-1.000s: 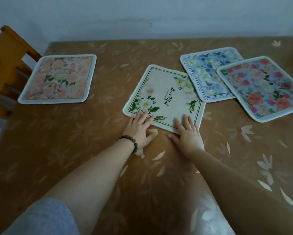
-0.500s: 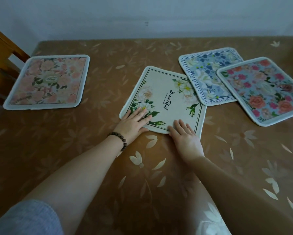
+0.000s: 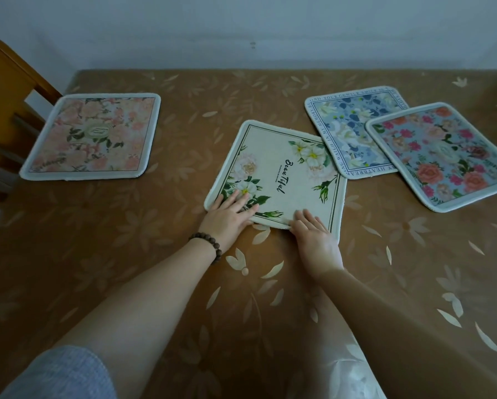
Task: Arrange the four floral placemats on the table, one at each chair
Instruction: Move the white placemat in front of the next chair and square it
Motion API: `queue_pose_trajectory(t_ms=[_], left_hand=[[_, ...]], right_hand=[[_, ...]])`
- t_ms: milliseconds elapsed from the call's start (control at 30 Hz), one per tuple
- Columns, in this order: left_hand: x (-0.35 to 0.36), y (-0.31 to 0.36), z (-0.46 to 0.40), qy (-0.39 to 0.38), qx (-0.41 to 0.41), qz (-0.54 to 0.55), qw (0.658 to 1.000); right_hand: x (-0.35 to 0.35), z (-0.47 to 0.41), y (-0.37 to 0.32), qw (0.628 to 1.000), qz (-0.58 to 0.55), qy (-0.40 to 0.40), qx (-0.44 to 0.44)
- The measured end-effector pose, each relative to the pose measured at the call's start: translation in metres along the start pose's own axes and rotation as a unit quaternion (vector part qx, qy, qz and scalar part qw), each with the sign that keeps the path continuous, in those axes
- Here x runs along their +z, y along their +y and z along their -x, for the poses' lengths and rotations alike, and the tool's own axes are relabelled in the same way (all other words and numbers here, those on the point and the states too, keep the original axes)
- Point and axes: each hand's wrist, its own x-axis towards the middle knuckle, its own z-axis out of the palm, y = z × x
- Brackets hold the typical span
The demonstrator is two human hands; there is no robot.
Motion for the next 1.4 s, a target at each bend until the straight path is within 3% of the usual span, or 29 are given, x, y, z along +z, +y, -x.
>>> queue_pose_trajectory(t_ms=[400,833,1167,1400], left_hand=[[0.005,0.015,0.121,-0.052,-0.055,-0.007,0.997],[0.001,0.054,0.222,-0.093,-0.11,0.044,0.989],[0.005,0.095,0.266,-0.13,-0.116,0.015,0.985],[0.008,0.105,0.285,-0.156,-0.128,0.028,0.979]], right_hand=[[0.011,0.072,-0.046,0.997,-0.049,-0.061,-0.025],[0.023,0.16,-0.082,0.991,-0.082,-0.096,0.048],[0.014,0.208,-0.069,0.986,-0.081,-0.146,0.024],[0.012,0.221,-0.067,0.985,-0.012,-0.16,-0.057]])
